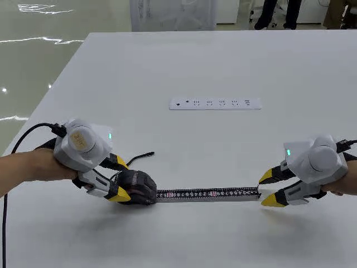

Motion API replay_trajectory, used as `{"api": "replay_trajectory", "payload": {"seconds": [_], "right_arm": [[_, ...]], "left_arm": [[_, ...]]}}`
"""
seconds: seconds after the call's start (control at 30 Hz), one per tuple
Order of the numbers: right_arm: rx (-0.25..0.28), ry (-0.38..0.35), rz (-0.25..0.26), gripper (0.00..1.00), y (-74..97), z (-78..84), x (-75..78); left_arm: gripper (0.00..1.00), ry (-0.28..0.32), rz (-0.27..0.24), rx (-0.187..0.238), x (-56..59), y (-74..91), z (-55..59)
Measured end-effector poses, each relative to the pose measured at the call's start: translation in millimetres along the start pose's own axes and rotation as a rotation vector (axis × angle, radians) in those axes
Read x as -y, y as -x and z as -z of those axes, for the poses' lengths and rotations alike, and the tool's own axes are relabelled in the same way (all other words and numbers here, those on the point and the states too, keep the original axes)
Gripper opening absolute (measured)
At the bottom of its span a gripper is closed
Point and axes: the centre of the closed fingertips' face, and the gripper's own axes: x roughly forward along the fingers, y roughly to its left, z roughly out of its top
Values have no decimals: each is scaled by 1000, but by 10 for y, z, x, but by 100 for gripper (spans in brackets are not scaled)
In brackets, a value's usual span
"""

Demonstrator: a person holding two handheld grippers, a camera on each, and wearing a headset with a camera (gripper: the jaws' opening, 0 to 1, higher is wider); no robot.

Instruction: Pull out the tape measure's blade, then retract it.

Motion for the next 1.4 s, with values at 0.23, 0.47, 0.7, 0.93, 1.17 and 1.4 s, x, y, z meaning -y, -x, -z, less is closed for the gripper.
{"api": "replay_trajectory", "payload": {"seconds": [0.23,0.47,0.7,0.93,1.17,1.4], "right_arm": [[26,-58,42,32,94,-22,-61],[58,-131,80,35,164,-99,-124],[80,-182,113,39,223,-148,-186],[92,-227,144,44,255,-214,-308],[84,-288,187,48,252,-195,-406],[91,-337,234,55,301,-211,-496]], "left_arm": [[45,66,-32,28,66,85,11],[52,147,-64,44,205,129,80],[57,198,-103,60,314,193,166],[63,259,-136,80,439,265,113],[67,314,-184,113,453,304,153],[70,360,-221,145,609,346,120]]}}
